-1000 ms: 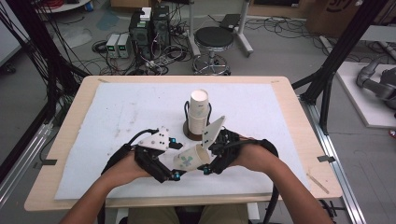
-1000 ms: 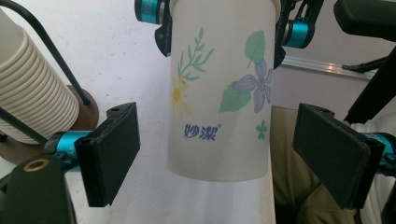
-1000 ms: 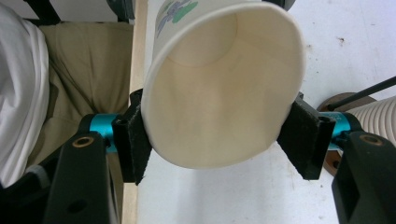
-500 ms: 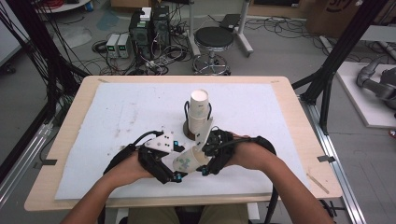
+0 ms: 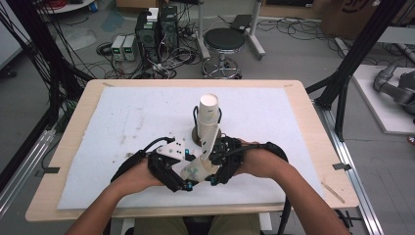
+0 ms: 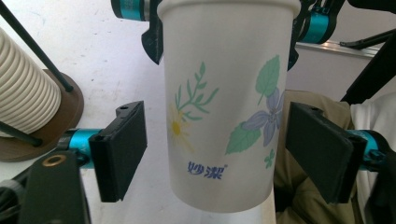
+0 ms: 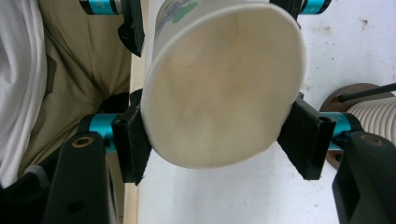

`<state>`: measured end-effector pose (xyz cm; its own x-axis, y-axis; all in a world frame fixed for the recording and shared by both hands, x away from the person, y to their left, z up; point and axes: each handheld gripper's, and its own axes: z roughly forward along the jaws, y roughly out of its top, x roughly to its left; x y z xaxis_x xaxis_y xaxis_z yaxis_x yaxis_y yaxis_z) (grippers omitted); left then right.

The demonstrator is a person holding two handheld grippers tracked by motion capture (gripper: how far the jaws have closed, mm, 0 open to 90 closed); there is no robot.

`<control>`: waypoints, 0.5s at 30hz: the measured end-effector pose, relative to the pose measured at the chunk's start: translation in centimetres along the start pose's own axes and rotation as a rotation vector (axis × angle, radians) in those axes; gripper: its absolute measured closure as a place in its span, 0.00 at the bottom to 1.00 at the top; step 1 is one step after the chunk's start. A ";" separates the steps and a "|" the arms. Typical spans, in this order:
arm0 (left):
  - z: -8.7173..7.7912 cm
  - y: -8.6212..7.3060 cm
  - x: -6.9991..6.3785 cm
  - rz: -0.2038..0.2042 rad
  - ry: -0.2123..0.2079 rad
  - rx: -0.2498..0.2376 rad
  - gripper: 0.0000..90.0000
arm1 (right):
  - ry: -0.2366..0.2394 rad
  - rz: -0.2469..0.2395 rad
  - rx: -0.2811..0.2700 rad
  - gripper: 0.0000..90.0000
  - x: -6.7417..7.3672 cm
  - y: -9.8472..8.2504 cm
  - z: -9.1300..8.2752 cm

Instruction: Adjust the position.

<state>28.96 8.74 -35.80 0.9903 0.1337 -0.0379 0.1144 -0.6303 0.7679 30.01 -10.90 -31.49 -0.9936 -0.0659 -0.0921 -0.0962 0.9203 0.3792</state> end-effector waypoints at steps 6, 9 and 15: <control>0.3 0.0 0.1 0.000 -0.007 0.012 0.29 | 0.007 -0.006 0.012 0.37 0.1 0.1 0.3; 0.5 0.0 0.1 0.007 -0.012 0.018 0.31 | 0.009 -0.005 0.018 0.37 0.1 0.2 0.3; 0.7 0.0 0.0 0.016 -0.029 0.022 0.39 | 0.003 -0.012 0.028 0.37 0.2 0.4 0.3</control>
<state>29.01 8.16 -36.25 0.9939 0.1012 -0.0445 0.0998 -0.6486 0.7545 29.79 -10.39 -31.66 -0.9926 -0.0778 -0.0933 -0.1061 0.9297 0.3527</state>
